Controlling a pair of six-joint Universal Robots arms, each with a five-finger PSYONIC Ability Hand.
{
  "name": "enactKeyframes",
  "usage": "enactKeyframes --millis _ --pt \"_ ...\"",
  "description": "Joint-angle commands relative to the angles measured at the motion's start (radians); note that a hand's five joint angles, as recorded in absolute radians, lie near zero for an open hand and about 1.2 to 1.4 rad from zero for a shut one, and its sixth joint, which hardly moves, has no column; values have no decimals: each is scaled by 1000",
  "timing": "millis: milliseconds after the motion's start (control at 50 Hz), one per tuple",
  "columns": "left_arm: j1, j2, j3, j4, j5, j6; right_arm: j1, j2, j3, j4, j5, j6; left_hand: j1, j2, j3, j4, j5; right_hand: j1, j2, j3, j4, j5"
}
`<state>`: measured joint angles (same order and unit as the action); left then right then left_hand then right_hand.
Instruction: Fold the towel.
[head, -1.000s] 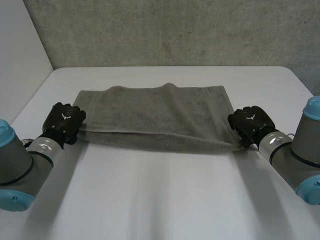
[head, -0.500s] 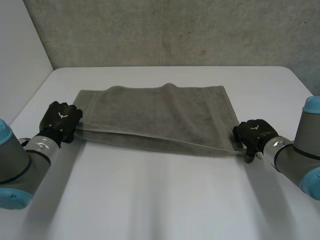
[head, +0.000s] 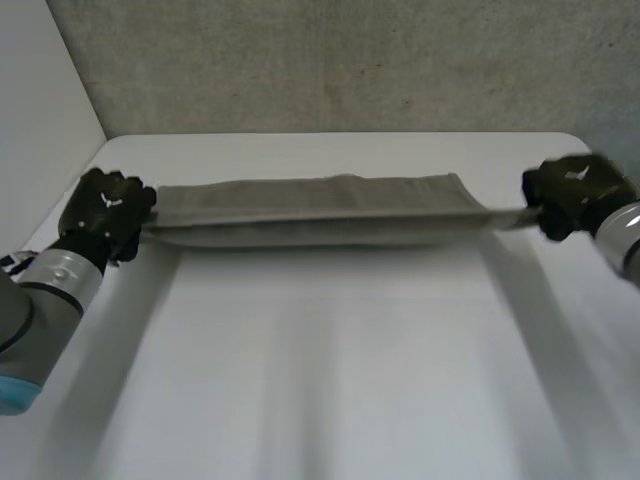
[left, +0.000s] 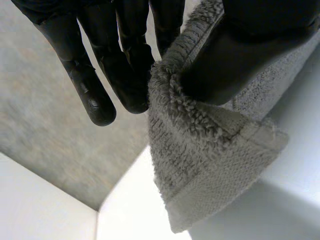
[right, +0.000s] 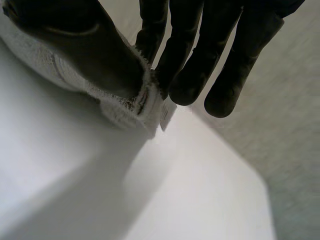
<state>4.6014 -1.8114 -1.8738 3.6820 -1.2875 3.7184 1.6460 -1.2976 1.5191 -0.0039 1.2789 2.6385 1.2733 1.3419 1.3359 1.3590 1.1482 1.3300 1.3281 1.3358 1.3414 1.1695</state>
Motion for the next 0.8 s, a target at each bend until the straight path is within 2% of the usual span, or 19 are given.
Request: enactKeyframes --millis 20,100,240,360,440,480,660,700,760,800 --pt "-7 173 -39 -68 72 -3 -35 -147 4 102 -85 8 123 54 60 37 74 66 68 60 55 52" --pt "-6 218 -54 -106 106 -3 -37 -192 19 163 -121 3 123 54 60 37 74 66 68 60 55 52" --pt "8 302 -99 -241 154 0 -57 -272 43 222 -135 -12 123 54 60 37 74 66 68 60 55 52" --pt "25 311 -108 -270 191 0 -63 -296 44 249 -157 -63 123 54 60 37 74 66 68 60 55 52" --pt "74 294 -97 -266 218 0 -61 -284 44 242 -164 -81 123 54 60 37 74 66 68 60 55 52" --pt "88 276 -87 -264 227 0 -60 -238 38 226 -162 -97 123 54 60 37 74 66 68 60 55 52" --pt "82 9 82 -250 240 3 -37 -11 -74 171 -125 -124 123 54 60 37 74 66 68 60 55 52" --pt "80 -46 122 -249 240 5 7 76 -140 168 -109 -121 123 54 60 37 74 66 68 60 55 52" --pt "76 -139 212 -250 234 9 31 124 -178 165 -95 -121 123 54 60 37 74 66 68 60 55 52" --pt "73 -183 259 -249 231 9 61 211 -261 157 -58 -114 123 54 60 37 74 66 68 60 55 52"
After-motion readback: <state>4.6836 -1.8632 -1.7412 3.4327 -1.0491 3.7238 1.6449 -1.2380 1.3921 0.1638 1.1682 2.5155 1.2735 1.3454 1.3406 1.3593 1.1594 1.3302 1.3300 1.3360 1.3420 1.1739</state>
